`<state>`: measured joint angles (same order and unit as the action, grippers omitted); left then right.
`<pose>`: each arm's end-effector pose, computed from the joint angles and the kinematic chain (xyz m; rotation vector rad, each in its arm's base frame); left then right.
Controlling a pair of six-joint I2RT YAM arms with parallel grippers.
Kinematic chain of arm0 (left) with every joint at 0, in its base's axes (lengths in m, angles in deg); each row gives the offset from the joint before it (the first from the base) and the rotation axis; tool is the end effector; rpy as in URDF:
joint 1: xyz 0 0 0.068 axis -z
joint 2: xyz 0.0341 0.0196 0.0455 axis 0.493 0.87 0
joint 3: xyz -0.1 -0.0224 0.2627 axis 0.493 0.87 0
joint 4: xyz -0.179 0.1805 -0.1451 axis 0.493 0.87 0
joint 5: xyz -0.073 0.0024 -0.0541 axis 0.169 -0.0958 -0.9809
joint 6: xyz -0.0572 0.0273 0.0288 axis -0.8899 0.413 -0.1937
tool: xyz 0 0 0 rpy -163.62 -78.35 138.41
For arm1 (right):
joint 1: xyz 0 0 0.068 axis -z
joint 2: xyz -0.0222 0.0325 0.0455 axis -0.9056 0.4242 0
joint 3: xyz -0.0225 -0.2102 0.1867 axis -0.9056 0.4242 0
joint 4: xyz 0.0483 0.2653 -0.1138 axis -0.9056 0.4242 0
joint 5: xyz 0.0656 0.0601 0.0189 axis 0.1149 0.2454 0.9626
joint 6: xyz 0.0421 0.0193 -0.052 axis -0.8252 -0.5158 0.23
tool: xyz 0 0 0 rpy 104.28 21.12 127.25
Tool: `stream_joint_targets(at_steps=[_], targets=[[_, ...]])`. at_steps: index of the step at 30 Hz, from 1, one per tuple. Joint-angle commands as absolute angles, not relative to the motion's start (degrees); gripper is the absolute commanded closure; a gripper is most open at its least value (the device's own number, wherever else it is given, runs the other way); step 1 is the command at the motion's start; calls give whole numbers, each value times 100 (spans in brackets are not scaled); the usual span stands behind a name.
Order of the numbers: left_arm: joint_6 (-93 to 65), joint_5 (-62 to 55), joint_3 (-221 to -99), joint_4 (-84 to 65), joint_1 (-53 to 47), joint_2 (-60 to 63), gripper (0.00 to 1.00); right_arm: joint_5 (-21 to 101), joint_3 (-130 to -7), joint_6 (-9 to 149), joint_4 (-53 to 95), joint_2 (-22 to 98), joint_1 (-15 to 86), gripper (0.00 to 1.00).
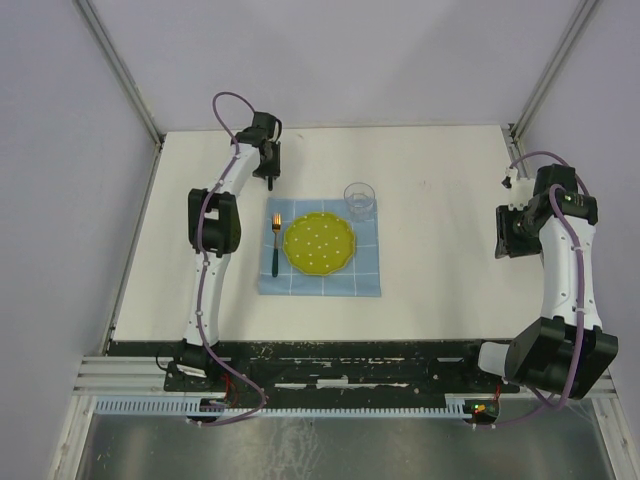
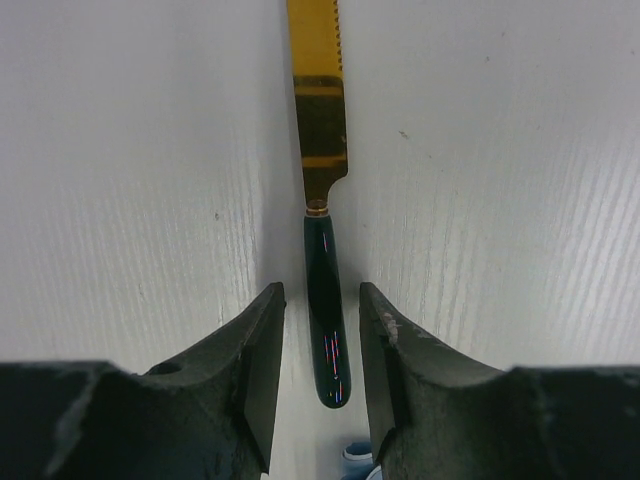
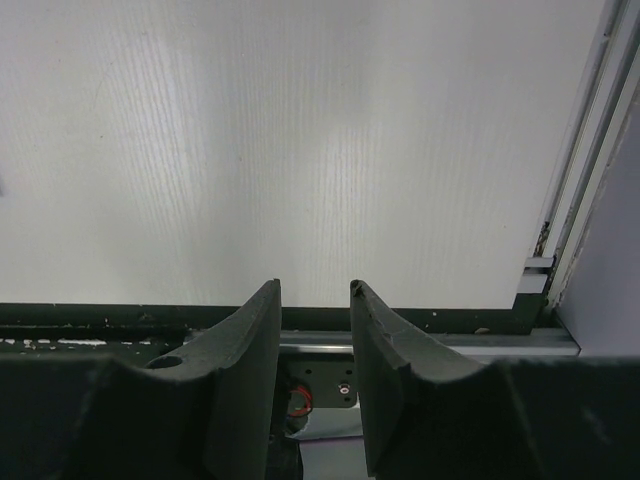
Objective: Set the dinner table for one person
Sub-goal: Pick up the knife at the center of the board.
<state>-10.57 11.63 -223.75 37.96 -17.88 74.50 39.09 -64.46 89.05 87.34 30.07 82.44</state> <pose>0.5961 -0.1159 0.1467 0.0325 2.5626 0.0274 0.2571 -0.0738 0.3072 0.0927 2.7488 0.0333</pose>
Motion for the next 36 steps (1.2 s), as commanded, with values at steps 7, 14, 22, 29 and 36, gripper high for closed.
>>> stream_joint_targets(at_steps=[7, 14, 22, 29, 36], targets=[[-986, 1115, -22641, 3513, -1870, 7587, 68, 3736, -6638, 9000, 8726, 3077, 8295, 58], [-951, 1125, -22590, 3724, -1881, 7586, 97, 3753, -6637, 9000, 8735, 3083, 8303, 61], [-805, 1472, -22534, 3517, -1877, 7068, 97, 3735, -6607, 8982, 8726, 3051, 8316, 61], [-843, 1598, -22540, 3669, -1858, 6454, 97, 3769, -6691, 8970, 8724, 3083, 8321, 61], [-1283, 1298, -22054, 4192, -1864, 5753, 97, 3834, -6772, 8948, 8724, 3160, 8322, 61]])
